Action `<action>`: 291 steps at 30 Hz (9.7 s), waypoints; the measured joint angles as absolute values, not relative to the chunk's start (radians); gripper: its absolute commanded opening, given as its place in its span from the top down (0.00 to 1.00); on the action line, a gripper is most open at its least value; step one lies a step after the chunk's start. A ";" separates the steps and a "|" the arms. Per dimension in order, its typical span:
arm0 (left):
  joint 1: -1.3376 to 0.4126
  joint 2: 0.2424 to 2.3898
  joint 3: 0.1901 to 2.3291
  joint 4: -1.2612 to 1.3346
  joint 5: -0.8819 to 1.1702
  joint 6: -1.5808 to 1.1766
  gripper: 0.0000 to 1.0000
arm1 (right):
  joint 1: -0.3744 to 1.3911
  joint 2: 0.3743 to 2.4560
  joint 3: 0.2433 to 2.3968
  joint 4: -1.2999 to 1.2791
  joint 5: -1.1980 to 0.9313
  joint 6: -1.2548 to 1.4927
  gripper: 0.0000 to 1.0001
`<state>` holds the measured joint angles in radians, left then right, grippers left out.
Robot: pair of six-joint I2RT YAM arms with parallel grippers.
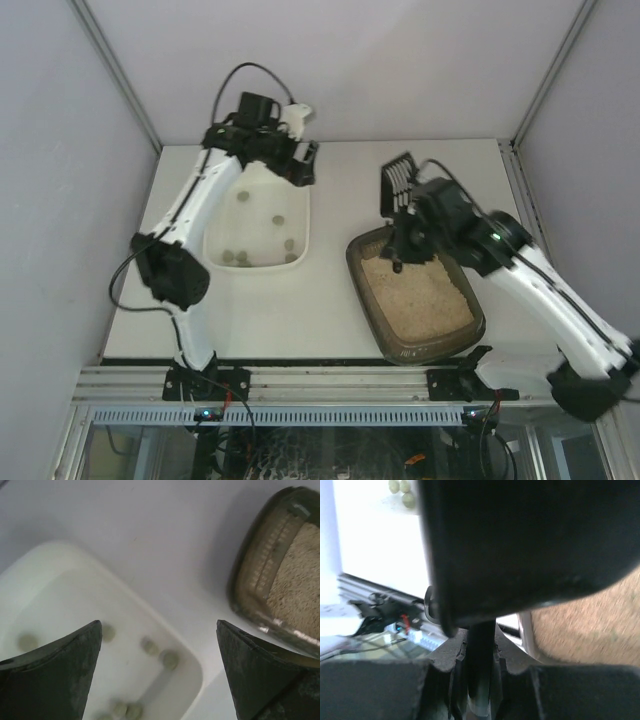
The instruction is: Clean the litter box
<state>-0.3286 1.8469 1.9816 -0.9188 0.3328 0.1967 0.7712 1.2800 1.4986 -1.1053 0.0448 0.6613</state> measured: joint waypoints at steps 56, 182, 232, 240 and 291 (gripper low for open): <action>-0.854 2.295 2.022 -0.655 0.313 0.503 0.00 | 0.287 1.007 0.961 -1.334 -0.521 0.936 1.00; -0.684 2.270 2.103 -0.627 0.203 -0.246 0.00 | 0.310 0.319 0.367 -0.659 -0.815 1.078 1.00; -0.838 2.213 1.909 -0.600 -0.188 -0.373 0.00 | 0.302 0.263 0.376 -0.599 -0.825 1.082 1.00; -0.838 2.149 1.802 -0.554 -0.167 -0.371 0.00 | 0.242 0.298 0.397 -0.588 -0.872 1.062 1.00; -0.844 2.170 1.831 -0.525 -0.125 -0.276 0.01 | 0.076 0.419 0.541 -0.830 -0.999 0.824 1.00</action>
